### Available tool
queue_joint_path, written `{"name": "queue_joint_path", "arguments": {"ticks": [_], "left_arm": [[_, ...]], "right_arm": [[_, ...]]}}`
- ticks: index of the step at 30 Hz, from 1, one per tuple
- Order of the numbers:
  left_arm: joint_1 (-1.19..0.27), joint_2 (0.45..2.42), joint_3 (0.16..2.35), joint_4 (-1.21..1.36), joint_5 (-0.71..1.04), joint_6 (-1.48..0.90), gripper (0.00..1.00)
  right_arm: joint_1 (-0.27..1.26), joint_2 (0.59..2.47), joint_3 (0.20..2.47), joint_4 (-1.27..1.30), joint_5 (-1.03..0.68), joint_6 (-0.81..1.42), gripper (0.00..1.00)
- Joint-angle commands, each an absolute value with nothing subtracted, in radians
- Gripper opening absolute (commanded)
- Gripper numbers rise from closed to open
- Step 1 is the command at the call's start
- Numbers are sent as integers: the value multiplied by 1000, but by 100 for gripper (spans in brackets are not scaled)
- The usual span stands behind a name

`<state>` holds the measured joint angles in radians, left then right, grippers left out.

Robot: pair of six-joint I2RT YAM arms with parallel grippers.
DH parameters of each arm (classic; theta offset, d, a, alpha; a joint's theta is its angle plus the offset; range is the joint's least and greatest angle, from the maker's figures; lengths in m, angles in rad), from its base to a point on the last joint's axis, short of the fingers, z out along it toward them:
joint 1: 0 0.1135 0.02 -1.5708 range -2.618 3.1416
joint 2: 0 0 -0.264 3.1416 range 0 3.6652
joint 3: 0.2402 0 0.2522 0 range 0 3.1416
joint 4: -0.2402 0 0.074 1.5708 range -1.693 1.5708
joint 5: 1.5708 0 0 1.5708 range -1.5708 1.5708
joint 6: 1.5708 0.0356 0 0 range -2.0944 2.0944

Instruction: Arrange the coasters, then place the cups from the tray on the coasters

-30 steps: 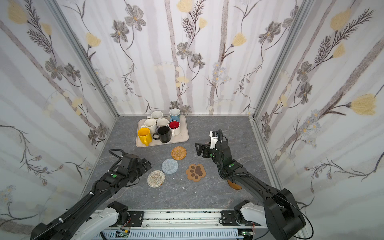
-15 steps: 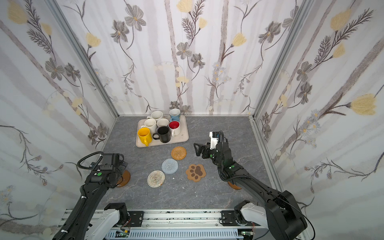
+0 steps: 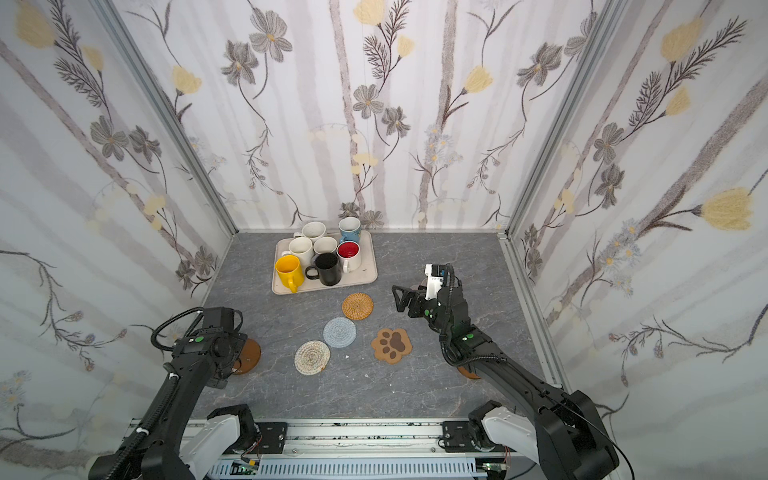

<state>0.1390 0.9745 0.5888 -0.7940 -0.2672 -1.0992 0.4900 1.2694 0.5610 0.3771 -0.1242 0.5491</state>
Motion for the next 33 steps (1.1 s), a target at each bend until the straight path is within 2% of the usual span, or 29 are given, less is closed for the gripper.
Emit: {"name": "queue_joint_path", "arguments": {"ticks": [1,19,33], "left_arm": [[140,1031,587,-743,-253,-1054,100],[166,1200,563,-555,-238,-1000,100],[186,1298,653,-471,-201,-994,100]], "right_arm": [[482,1266,556,419,-126,557,100],[460,1258,548,418,-124,555,100],[460,1303,558,425,-133,554,100]]}}
